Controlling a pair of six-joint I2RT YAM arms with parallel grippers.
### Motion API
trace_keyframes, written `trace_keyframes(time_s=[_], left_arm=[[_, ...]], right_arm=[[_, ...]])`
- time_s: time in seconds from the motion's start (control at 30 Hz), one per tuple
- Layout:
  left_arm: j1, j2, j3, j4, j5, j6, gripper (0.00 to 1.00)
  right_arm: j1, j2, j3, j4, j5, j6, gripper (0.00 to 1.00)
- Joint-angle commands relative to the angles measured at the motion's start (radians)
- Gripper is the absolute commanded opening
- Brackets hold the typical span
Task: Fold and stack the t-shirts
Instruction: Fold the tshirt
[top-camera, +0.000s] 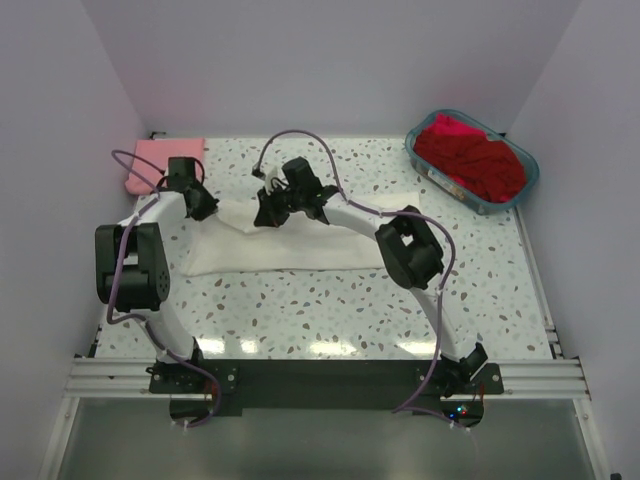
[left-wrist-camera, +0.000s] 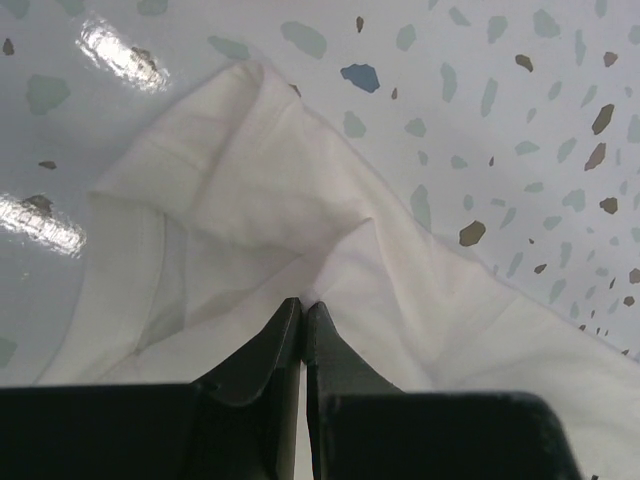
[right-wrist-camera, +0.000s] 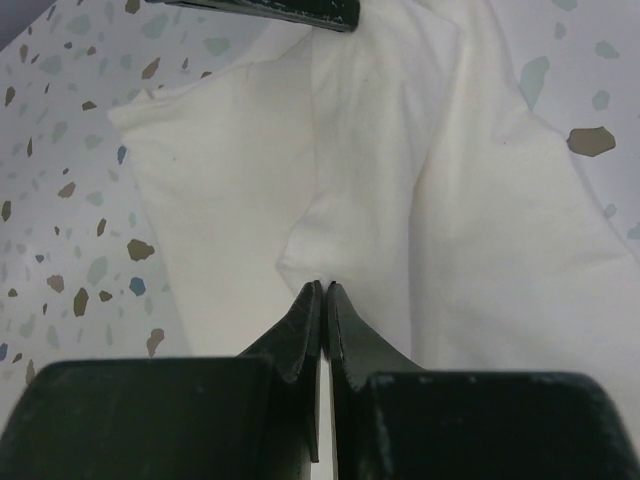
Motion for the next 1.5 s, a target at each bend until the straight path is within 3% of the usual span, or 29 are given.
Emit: trace_keyframes(time_s=[0.0, 0.3, 0.67, 0.73, 0.87, 0.97, 1.0, 1.07, 1.17, 1.47], left_arm=[[-0.004, -0.044, 0.013, -0.062, -0.039, 0.016, 0.07], [-0.006, -0.052, -0.001, -0.134, -0.068, 0.000, 0.07], [-0.016, -0.039, -0.095, -0.105, -0.073, -0.028, 0.08], [-0.016, -0.042, -0.096, -0.108, -0.083, -0.033, 0.11], [-0.018, -0.070, -0.086, -0.117, -0.110, -0.039, 0.23], [-0.016, -0.121, -0.067, -0.135, -0.139, -0.039, 0.39], [-0.019, -0.131, -0.063, -0.143, -0.145, -0.034, 0.48], [-0.026, -0.165, -0.053, -0.155, -0.160, -0.028, 0.54], [-0.056, -0.197, -0.046, -0.163, -0.165, -0.013, 0.57], [-0.151, -0.116, -0.073, -0.065, -0.113, 0.003, 0.42]], right_arm=[[-0.017, -0.075, -0.047, 0.044, -0.045, -0.024, 0.00], [-0.035, -0.078, -0.076, 0.009, -0.093, -0.071, 0.00], [-0.042, -0.025, -0.033, -0.074, -0.139, -0.125, 0.06], [-0.040, -0.023, -0.028, -0.094, -0.139, -0.131, 0.10], [-0.042, -0.052, -0.024, -0.140, -0.124, -0.152, 0.32], [-0.040, -0.103, -0.038, -0.162, -0.102, -0.162, 0.47], [-0.042, -0.115, -0.042, -0.165, -0.093, -0.160, 0.50], [-0.042, -0.154, -0.064, -0.156, -0.072, -0.140, 0.51], [-0.042, -0.172, -0.064, -0.122, -0.062, -0.090, 0.47], [-0.034, -0.059, -0.030, 0.005, -0.105, 0.156, 0.27]])
